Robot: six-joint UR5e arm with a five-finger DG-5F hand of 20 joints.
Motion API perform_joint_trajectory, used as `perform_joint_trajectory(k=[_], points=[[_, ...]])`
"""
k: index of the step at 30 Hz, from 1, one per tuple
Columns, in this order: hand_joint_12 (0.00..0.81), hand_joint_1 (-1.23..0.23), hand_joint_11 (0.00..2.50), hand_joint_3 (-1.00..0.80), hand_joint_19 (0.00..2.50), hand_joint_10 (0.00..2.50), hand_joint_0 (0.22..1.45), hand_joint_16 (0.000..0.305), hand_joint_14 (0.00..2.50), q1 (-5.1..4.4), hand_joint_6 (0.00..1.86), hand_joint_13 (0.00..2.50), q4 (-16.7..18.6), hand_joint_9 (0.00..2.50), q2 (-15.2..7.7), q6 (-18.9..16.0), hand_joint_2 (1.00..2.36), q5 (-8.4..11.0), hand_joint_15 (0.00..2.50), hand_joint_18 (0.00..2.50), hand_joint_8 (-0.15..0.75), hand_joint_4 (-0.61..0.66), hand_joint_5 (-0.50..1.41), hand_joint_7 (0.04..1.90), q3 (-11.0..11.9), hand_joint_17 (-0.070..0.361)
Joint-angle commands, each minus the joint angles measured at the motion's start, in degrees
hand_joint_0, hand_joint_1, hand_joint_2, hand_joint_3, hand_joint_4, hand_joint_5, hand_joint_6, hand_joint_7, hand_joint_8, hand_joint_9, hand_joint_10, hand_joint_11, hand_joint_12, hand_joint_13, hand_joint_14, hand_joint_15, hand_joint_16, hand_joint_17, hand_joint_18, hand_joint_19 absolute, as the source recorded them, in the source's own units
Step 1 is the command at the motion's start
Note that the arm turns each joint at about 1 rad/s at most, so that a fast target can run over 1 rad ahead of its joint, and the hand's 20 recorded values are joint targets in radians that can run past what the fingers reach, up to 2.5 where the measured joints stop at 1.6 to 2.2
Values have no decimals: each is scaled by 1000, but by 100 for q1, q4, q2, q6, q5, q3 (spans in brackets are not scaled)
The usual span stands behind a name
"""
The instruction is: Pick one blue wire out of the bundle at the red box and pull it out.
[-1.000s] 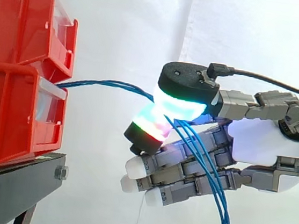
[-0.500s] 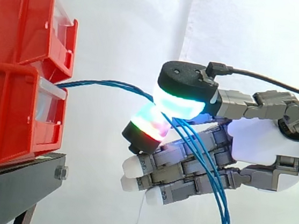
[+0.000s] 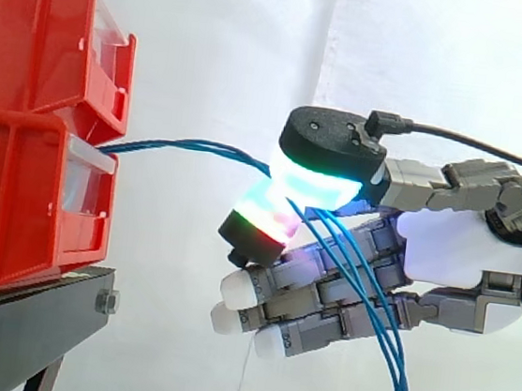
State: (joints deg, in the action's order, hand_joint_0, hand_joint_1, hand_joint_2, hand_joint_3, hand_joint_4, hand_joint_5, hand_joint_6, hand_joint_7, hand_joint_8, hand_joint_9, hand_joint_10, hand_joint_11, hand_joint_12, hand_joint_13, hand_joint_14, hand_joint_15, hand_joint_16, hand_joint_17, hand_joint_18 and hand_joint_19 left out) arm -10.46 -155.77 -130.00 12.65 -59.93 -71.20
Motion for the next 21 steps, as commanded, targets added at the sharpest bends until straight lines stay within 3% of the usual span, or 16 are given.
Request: perform_joint_trajectory(k=[1,3,4,10,15,17,20,21], points=[[350,-926,533,-485,428,23,653,55,12,0,600,488,-6,986,1,0,1001,-2,265,383,225,396,-86,1135,1,123],[346,-892,465,-500,434,18,637,54,12,0,515,487,-6,990,1,0,1000,-2,247,377,216,410,-50,1328,1,122],[337,-844,387,-500,435,16,631,53,10,0,502,484,-6,997,1,0,1000,-2,231,374,210,397,-35,1325,1,120],[327,-744,298,-417,442,13,651,52,10,0,504,495,3,1024,1,0,1008,-2,230,383,202,422,-34,1104,1,118],[328,-690,326,-275,467,16,638,53,11,0,504,491,12,1046,1,9,1015,-2,239,358,200,413,-43,1039,1,119],[328,-662,309,-339,468,14,616,53,10,0,504,484,12,1046,1,0,1012,-2,234,356,202,401,-42,1028,1,120],[333,-747,342,-476,462,15,598,54,11,0,504,486,12,1037,1,9,1001,7,244,359,217,342,-39,1124,1,120],[338,-811,440,-497,463,19,606,53,12,0,502,483,12,1026,1,9,1000,7,256,358,222,290,-42,1301,1,120]])
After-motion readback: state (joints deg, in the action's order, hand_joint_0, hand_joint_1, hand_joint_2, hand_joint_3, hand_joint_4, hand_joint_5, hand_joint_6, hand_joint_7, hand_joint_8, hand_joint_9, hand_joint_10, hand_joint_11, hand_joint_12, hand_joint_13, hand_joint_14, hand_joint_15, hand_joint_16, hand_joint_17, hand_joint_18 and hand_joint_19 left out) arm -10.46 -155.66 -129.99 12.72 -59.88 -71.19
